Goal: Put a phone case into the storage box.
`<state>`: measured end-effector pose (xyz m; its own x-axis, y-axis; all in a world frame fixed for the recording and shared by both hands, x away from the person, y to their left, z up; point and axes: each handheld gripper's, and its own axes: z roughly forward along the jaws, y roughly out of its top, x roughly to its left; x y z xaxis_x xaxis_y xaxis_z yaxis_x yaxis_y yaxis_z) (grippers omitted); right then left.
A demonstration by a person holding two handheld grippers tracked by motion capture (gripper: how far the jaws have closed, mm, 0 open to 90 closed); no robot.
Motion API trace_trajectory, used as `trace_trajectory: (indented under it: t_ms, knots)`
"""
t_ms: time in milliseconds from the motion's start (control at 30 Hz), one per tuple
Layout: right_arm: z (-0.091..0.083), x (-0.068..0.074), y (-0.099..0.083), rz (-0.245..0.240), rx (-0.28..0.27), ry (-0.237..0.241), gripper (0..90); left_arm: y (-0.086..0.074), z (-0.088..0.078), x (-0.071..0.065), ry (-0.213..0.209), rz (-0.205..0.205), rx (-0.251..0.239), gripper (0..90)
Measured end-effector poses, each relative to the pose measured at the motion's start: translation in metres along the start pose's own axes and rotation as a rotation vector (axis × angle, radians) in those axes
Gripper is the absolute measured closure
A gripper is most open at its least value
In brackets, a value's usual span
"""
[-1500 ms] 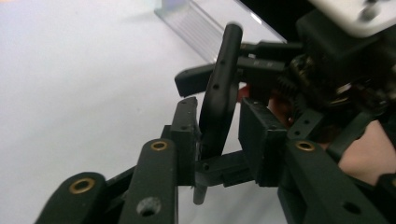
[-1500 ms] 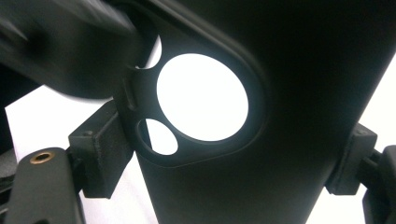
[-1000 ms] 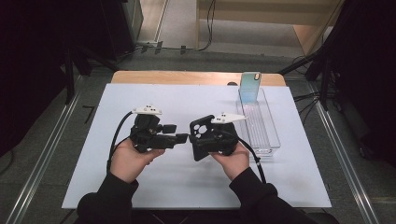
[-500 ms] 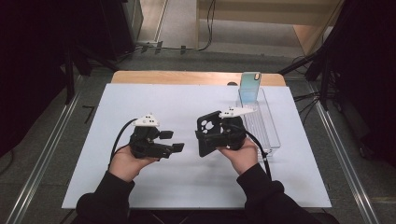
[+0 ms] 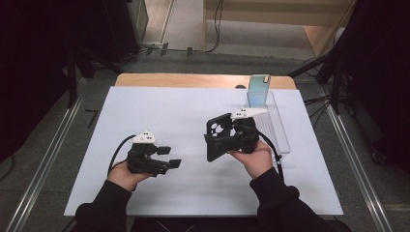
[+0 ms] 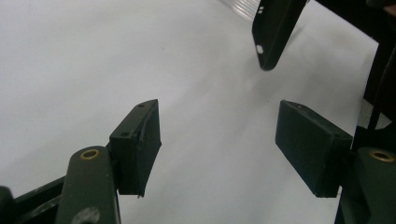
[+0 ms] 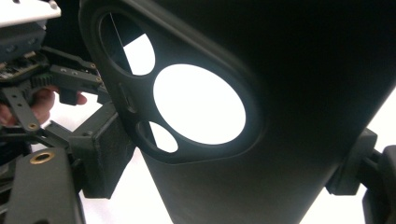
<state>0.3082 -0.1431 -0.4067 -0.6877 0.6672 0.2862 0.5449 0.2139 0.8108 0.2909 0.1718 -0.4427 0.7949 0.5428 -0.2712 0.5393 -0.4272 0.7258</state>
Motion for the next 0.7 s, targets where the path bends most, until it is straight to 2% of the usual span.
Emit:
trace_trajectory:
  t_ms: [167,367,700]
  knots:
    - [-0.005,-0.003,0.004,0.020,0.011,0.017,15.8,-0.009,-0.002,0.001,0.002,-0.013,0.004,31.3]
    - [-0.015,-0.008,0.010,0.023,0.012,0.010,15.8,-0.017,-0.004,-0.001,0.003,-0.019,0.014,31.3]
    - [-0.034,-0.018,0.025,0.011,0.012,0.005,15.9,-0.021,-0.009,0.003,0.026,-0.044,0.004,31.3]
